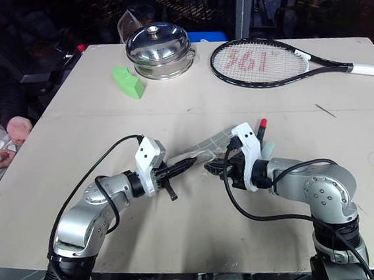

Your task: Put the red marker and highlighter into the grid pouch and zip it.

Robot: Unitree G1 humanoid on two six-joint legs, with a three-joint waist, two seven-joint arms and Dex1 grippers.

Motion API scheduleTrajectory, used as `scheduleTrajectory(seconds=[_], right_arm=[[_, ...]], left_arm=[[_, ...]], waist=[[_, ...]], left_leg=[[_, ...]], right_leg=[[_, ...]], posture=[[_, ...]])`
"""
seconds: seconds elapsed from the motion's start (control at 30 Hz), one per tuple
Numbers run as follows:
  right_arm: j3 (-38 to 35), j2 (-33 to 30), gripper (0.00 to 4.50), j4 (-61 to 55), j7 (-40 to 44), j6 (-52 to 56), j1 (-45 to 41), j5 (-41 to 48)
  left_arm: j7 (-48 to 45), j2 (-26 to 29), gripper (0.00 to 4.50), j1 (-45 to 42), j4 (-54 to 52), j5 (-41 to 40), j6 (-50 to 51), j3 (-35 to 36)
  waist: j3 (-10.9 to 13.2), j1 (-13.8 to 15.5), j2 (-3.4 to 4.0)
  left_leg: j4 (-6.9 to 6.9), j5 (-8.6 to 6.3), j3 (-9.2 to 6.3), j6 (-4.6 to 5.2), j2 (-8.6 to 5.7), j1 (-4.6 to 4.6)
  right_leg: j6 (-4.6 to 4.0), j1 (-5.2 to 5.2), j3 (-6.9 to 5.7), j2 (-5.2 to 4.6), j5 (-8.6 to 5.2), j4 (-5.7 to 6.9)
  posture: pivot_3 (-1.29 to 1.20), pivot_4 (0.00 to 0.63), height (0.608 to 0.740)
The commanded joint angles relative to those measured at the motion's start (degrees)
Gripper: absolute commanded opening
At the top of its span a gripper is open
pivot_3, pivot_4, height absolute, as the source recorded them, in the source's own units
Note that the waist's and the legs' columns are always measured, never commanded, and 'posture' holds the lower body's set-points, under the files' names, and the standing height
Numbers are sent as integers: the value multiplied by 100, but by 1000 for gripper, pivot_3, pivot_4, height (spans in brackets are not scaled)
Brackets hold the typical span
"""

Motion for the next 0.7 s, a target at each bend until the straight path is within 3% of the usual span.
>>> scheduleTrajectory(seconds=[0.03, 0.47, 0.7], right_arm=[[-15, 69, 58, 46, 53, 54, -323, 275], [382, 134, 58, 958, 271, 76, -934, 82], [386, 552, 58, 1173, 512, 237, -1076, 505]], left_arm=[[68, -70, 0, -83, -242, 54, -119, -172], [135, -159, 0, -35, -338, 145, -417, -288], [180, -215, 0, 17, -247, 323, -629, -382]], waist=[[0, -9, 0], [0, -6, 0], [0, -8, 0]], left_leg=[[0, 0, 0, 0, -1, 0], [-1, 0, 0, 0, 0, -3], [-3, 0, 0, 0, 1, -2]], right_leg=[[0, 0, 0, 0, 0, 0], [-1, -3, 0, 0, 1, 0], [-1, -4, 0, 1, 1, 0]], posture=[[0, 150, 740], [0, 150, 740], [0, 150, 740]])
